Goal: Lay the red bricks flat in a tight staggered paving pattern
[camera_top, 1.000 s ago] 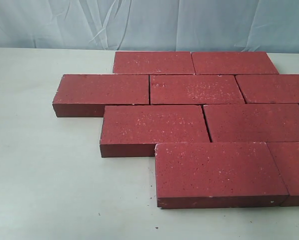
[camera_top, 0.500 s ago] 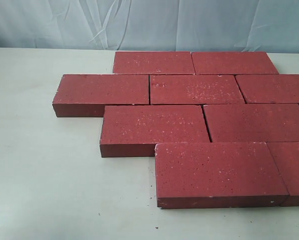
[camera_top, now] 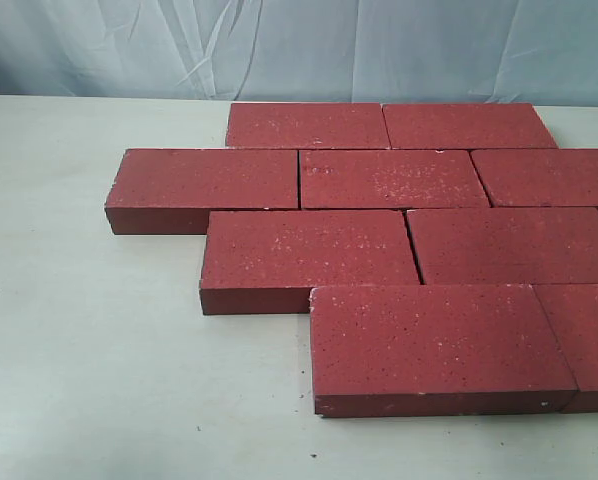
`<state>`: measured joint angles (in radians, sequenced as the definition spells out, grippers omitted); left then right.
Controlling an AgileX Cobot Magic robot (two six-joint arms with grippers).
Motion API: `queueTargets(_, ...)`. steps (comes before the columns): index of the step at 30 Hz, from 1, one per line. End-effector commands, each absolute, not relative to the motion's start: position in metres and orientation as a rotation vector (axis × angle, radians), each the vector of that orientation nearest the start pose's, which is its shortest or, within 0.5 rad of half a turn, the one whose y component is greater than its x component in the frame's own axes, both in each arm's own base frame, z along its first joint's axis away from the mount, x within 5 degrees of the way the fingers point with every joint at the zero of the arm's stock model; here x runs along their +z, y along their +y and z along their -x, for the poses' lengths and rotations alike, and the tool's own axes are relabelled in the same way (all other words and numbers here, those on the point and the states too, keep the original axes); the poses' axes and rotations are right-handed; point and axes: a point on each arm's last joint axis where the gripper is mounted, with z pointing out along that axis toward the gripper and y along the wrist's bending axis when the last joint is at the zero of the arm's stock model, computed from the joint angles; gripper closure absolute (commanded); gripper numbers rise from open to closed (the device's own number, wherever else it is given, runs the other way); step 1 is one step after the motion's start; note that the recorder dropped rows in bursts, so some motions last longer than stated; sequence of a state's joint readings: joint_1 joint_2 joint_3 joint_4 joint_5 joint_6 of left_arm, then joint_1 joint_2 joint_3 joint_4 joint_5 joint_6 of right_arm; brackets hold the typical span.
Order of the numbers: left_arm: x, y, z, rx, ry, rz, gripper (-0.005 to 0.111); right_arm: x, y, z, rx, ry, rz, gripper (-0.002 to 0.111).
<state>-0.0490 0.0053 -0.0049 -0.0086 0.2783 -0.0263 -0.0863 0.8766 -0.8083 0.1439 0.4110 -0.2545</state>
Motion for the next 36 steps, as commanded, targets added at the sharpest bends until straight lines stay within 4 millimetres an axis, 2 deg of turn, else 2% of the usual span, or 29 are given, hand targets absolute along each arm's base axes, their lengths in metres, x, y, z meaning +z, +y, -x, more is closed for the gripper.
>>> queueTargets(1,0.189,-0.003,-0.055,-0.071,1.751,-0.009,0.107,0.356,-0.011,-0.182,-0.081,1.957,0.071,0.109)
queueTargets(26,0.189,-0.003,-0.055,-0.071,1.751,-0.009,0.107,0.357,-0.011,-0.181,-0.109,1.957,0.092,0.109)
queueTargets(32,0.189,-0.003,-0.055,-0.071,1.751,-0.009,0.107,0.363,-0.01,-0.163,-0.121,1.854,0.081,0.109)
queueTargets(36,0.189,-0.003,-0.055,-0.071,1.751,-0.009,0.107,0.344,-0.009,-0.141,-0.116,1.786,0.056,0.109)
